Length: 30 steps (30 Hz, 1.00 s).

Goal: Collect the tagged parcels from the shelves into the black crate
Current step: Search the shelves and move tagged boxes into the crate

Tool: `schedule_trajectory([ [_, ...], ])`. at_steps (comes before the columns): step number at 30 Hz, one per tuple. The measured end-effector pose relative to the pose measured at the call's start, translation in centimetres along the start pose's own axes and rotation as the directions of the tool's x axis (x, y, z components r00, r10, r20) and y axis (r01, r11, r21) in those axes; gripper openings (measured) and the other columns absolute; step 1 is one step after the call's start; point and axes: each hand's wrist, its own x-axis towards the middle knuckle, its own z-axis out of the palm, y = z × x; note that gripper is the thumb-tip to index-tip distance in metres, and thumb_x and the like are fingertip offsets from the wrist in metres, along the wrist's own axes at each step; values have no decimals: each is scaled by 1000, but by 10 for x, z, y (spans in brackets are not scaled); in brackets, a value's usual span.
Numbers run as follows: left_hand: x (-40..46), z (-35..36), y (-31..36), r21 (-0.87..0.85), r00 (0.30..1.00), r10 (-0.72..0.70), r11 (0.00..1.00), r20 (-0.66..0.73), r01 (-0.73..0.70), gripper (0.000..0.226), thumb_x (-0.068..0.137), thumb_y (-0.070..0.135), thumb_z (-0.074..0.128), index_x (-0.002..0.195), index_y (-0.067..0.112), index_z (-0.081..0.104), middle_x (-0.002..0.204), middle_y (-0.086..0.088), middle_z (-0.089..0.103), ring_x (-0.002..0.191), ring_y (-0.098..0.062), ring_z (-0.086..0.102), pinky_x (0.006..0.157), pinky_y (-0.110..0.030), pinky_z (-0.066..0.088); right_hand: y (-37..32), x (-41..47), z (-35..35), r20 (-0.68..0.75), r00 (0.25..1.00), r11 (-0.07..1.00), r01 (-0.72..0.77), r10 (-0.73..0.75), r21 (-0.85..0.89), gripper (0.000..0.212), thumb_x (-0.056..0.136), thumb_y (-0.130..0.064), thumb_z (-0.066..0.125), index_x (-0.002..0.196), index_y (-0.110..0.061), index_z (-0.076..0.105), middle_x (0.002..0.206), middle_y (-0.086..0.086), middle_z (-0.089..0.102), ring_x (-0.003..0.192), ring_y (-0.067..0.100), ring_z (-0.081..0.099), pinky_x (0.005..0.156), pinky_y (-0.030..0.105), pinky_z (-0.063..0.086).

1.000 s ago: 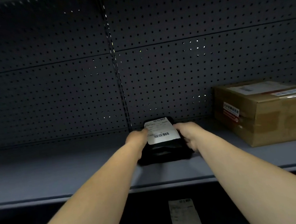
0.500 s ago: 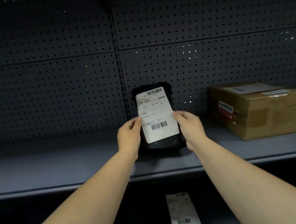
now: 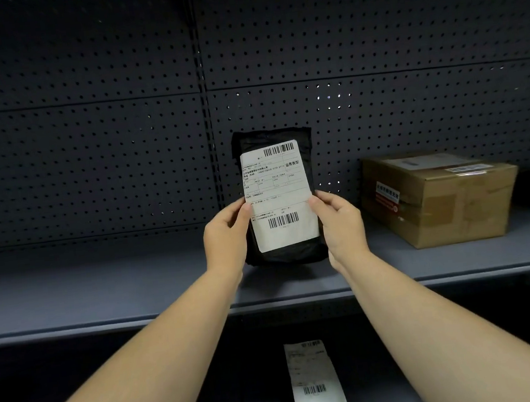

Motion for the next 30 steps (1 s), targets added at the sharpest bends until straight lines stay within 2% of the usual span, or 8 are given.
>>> schedule_trajectory([
  [7, 7, 7, 0, 38, 998, -62, 997, -27, 63, 13, 88, 30, 62, 84, 39, 72, 96, 16, 73, 97, -4, 66, 89, -28, 51, -8, 12, -3, 30, 999, 997, -41, 43, -62, 10, 89, -15, 63, 96, -21, 68, 85, -11, 73, 75, -1, 69, 58, 11, 51],
  [9, 13, 9, 1, 62, 993, -112, 991, -46, 115, 11, 89, 30, 61, 88, 33, 71, 95, 14, 72, 90, -5, 65, 81, -26, 52, -10, 19, -4, 26, 994, 988, -101, 105, -118, 9, 88, -16, 64, 95, -18, 69, 95, -3, 73, 81, 5, 67, 63, 16, 50],
  [13, 18, 11, 0, 118, 969, -238, 963, -58, 244, 14, 91, 28, 60, 79, 29, 68, 81, 16, 65, 75, -1, 56, 62, -20, 46, -10, 29, -7, 38, 969, 952, -230, 242, -202, 4, 88, -18, 65, 87, -16, 68, 89, 2, 71, 71, 8, 66, 49, 16, 48],
  [15, 20, 12, -3, 140, 953, -298, 943, -58, 303, 15, 90, 27, 61, 76, 27, 66, 83, 13, 64, 79, -6, 57, 59, -19, 42, -6, 34, -8, 41, 951, 933, -292, 307, -208, 4, 87, -14, 65, 85, -11, 67, 92, 7, 70, 84, 19, 68, 66, 26, 54],
  [18, 23, 13, -8, 158, 920, -388, 906, -58, 393, 12, 89, 28, 63, 89, 18, 68, 103, 2, 65, 97, -23, 60, 78, -33, 50, -1, 40, -10, 28, 918, 900, -380, 395, -212, 4, 87, -9, 65, 84, -6, 64, 93, 11, 69, 84, 23, 67, 79, 33, 56],
  [22, 30, 12, -14, 221, 885, -457, 857, -91, 466, 29, 87, 30, 65, 109, 11, 66, 107, -3, 61, 97, -29, 58, 80, -35, 47, 0, 41, -8, -3, 872, 839, -471, 489, -272, 8, 87, -11, 66, 82, -8, 61, 71, 3, 66, 58, 11, 64, 39, 17, 48],
  [26, 34, 10, -19, 253, 860, -500, 823, -103, 509, 32, 87, 30, 66, 111, 8, 64, 101, -2, 58, 88, -26, 56, 75, -35, 44, 4, 43, -5, -3, 859, 822, -490, 511, -290, 14, 88, -8, 64, 75, -6, 59, 67, 6, 64, 36, 9, 61, 31, 14, 42],
  [30, 39, 8, -25, 230, 848, -520, 817, -103, 529, 20, 86, 27, 67, 91, 8, 65, 107, -9, 67, 97, -30, 62, 88, -42, 52, 7, 44, -2, -7, 850, 810, -505, 527, -297, 19, 88, -7, 64, 70, -5, 57, 65, 7, 62, 32, 11, 59, 30, 15, 41],
])
